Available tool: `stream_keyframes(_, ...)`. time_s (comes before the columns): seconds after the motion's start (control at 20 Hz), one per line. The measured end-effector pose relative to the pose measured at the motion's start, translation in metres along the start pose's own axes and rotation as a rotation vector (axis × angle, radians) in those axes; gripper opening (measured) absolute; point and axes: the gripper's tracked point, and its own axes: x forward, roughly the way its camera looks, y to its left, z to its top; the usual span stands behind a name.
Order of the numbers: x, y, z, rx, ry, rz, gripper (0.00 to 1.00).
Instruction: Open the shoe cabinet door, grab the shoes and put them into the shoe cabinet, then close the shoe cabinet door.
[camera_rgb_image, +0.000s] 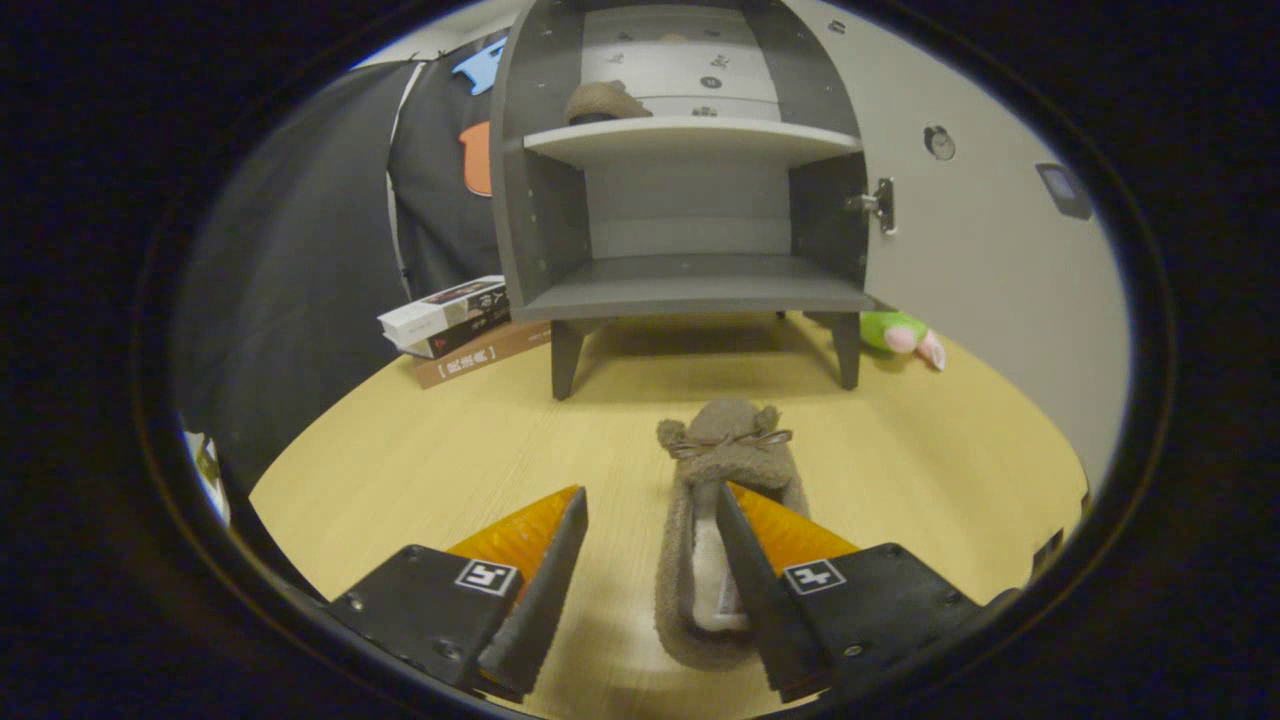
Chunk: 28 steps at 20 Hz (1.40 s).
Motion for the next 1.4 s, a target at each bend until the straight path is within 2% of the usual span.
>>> stream_keyframes(0.05, 0.009, -0.006, -0.012, -0.008, 0.045, -0.011, 0.73)
stream_keyframes(0.1, 0.014, -0.004, -0.019, -0.02, 0.077, 0.009, 0.5)
stream_keyframes(0.2, 0.025, -0.007, -0.016, -0.022, 0.06, 0.028, 0.43)
stream_keyframes(0.25, 0.026, -0.009, -0.012, -0.009, 0.017, 0.066, 0.4)
stream_keyframes(0.3, 0.025, -0.008, -0.009, 0.016, -0.009, 0.1, 0.22)
stream_keyframes(0.4, 0.019, -0.005, -0.011, 0.0, -0.015, 0.158, 0.15)
stream_keyframes(0.65, -0.014, -0.01, 0.006, -0.039, -0.096, 0.145, 0.13)
stream_keyframes(0.85, -0.044, -0.001, 0.02, -0.037, -0.127, 0.205, 0.13)
stream_keyframes(1.0, -0.066, -0.004, 0.032, -0.017, -0.136, 0.215, 0.13)
stream_keyframes(1.4, -0.135, -0.014, 0.12, -0.035, -0.321, 0.183, 0.13)
